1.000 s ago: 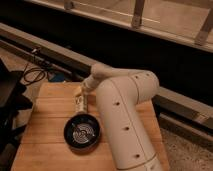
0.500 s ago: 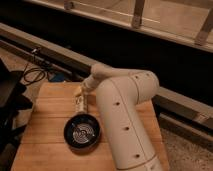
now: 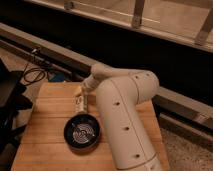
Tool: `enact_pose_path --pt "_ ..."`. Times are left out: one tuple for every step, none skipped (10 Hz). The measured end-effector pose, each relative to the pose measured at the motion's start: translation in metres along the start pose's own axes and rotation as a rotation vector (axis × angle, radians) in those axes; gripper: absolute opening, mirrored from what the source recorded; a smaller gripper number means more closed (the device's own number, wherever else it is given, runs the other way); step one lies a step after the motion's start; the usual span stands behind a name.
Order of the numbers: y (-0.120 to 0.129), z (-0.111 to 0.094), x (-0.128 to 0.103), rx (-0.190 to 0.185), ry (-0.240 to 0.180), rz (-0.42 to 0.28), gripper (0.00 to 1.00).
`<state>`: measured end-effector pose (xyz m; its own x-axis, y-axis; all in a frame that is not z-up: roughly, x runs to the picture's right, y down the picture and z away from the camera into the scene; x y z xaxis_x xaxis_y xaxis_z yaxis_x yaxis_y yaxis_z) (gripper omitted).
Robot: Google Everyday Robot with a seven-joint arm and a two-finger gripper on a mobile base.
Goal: Stand the bottle upright
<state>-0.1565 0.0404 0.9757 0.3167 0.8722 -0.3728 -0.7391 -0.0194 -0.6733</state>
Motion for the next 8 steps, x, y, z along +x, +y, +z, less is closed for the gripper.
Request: enact_pose_path --pt "-0.001 0.000 0.000 0.001 -0.001 0.000 0.00" --pt "-0.002 0.000 0.000 0.002 -0.003 0.001 0.00" --pt "-0.004 0.000 0.002 0.007 0.001 -0.003 0.00" --pt "-0.001 -0.002 0.001 0.011 -0.001 -0.009 0.00" --pt "0.006 -0.009 -0.008 0.034 -0.033 -0.041 0.00" --pt "0.017 -0.019 -0.018 0.057 -0.059 -0.079 0.00" --pt "0.029 -0.032 -0.029 0.077 -0.081 -0.114 0.00" --pt "0.039 -0.044 -0.038 0.092 -0.099 -0.141 0.00"
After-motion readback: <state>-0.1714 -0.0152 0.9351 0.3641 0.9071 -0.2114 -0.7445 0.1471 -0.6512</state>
